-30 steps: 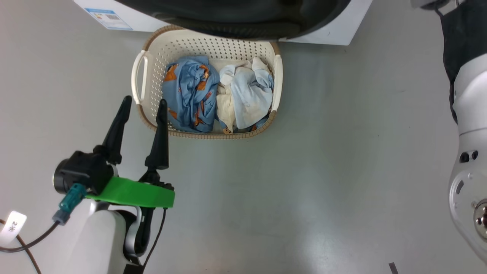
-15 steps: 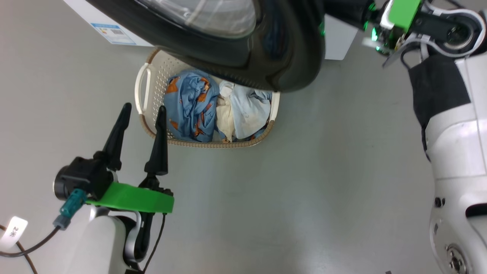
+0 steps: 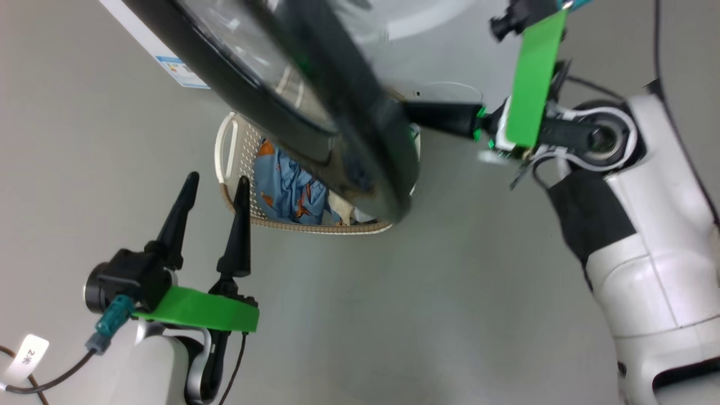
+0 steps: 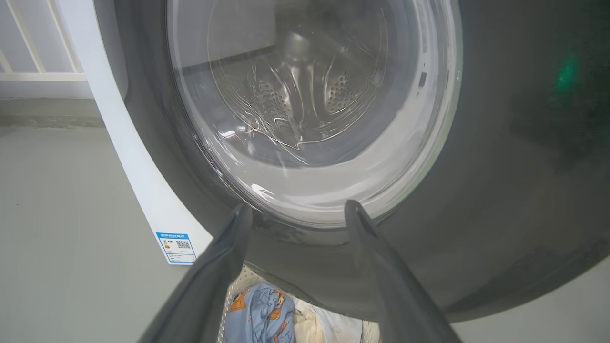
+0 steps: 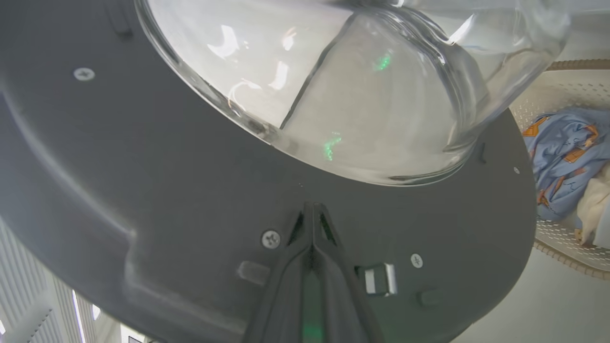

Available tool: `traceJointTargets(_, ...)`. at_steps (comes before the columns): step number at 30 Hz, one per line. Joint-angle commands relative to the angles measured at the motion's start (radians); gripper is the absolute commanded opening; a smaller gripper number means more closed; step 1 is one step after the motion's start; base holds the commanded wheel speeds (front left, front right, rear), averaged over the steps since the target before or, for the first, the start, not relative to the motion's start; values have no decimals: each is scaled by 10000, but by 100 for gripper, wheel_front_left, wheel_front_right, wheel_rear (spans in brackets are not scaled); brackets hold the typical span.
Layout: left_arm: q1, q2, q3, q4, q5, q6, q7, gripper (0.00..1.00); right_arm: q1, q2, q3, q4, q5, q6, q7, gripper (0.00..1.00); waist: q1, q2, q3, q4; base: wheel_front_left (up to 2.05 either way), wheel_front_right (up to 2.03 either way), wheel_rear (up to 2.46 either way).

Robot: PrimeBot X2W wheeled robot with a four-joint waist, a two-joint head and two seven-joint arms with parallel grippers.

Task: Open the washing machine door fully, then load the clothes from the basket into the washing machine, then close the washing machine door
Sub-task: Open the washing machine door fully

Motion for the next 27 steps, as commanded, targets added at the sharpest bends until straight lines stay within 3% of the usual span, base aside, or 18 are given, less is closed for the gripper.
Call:
traceJointTargets(1, 137, 239, 323, -307, 97, -17, -63, 100, 273, 360, 404, -421, 273, 19, -107, 0, 0, 0, -85, 50, 0, 0, 0)
traceJointTargets(20, 302, 239, 224, -310, 50, -55, -63, 100, 864, 360, 3025, -424, 1885, 19, -1835, 0, 0, 0, -296, 255, 0, 0, 0)
traceJointTargets(27, 283, 239, 225, -303, 22, -12, -63, 100, 702, 360, 3523, -249, 2203, 19, -2215, 0, 0, 0, -265, 242, 0, 0, 0)
